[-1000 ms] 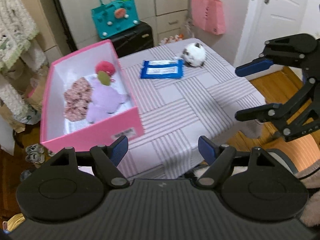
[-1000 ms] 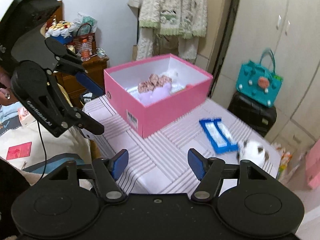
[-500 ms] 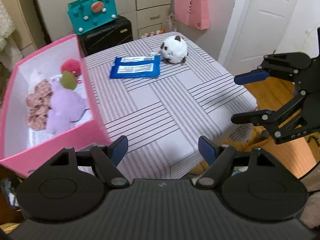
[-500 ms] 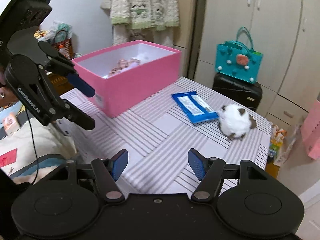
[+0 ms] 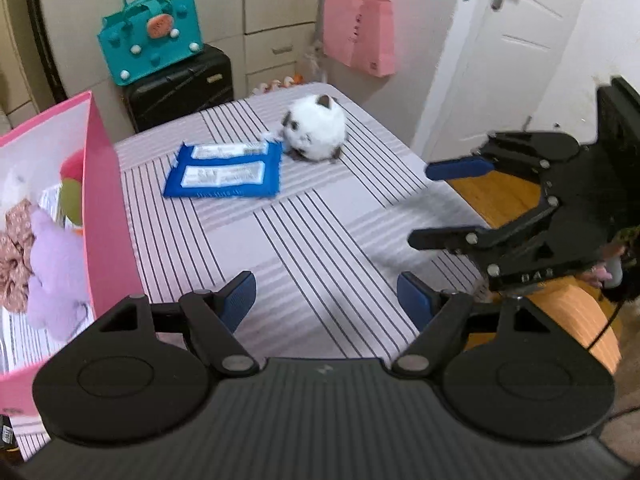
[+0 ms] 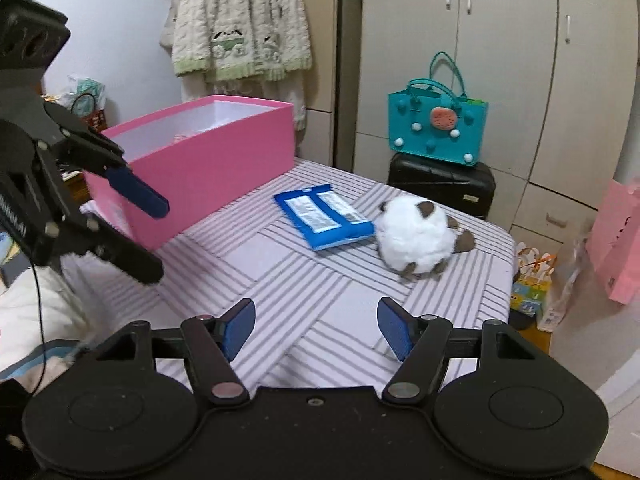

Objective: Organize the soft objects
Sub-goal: 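Move both tools back toward the white plush and blue packet, then close the left gripper on the white-and-brown plush toy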

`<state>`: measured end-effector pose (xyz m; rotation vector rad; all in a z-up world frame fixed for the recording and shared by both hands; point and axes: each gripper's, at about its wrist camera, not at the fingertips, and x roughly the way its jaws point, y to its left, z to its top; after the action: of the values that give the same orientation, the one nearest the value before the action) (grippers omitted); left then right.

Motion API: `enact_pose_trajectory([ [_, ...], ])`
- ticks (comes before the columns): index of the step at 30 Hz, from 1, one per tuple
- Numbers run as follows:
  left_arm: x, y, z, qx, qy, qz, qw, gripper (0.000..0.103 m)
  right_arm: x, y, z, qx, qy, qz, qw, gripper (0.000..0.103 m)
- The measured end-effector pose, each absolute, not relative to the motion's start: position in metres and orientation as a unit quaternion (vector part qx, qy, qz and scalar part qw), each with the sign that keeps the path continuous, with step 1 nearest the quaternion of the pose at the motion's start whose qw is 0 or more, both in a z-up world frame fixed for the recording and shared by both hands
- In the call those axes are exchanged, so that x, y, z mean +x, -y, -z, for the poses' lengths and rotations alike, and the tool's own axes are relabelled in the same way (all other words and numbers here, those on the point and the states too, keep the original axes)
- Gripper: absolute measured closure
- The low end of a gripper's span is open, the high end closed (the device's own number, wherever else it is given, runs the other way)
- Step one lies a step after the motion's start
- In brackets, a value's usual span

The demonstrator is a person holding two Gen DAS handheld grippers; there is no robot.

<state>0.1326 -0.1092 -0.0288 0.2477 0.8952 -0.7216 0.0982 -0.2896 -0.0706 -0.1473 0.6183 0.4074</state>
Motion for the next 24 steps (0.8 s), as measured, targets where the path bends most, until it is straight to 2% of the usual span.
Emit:
enact_pose_trajectory([
  [7,0.166,0.127,0.043,0.097,-0.415,0.330,0.843,0.022,0.122,0.311,0.089,-0.059,-0.281,-0.189,0.939,0.026],
  [9,0.176,0.132,0.047,0.086,-0.411,0.329,0.846,0.022,0.130,0.317,0.092,-0.054,-0.275,-0.186,0.942,0.018],
  [11,0.185,0.136,0.050,0.074,-0.402,0.330,0.851,0.019,0.137,0.321,0.095,-0.052,-0.265,-0.183,0.946,0.015],
  [14,0.199,0.142,0.053,0.045,-0.384,0.326,0.862,0.007,0.151,0.323,0.100,-0.063,-0.258,-0.175,0.948,0.015],
  [18,0.216,0.151,0.056,0.006,-0.369,0.312,0.875,0.005,0.168,0.326,0.104,-0.065,-0.255,-0.170,0.950,0.015],
  [24,0.229,0.177,0.062,0.044,-0.333,0.300,0.893,0.004,0.195,0.333,0.111,-0.053,-0.261,-0.154,0.952,0.014],
])
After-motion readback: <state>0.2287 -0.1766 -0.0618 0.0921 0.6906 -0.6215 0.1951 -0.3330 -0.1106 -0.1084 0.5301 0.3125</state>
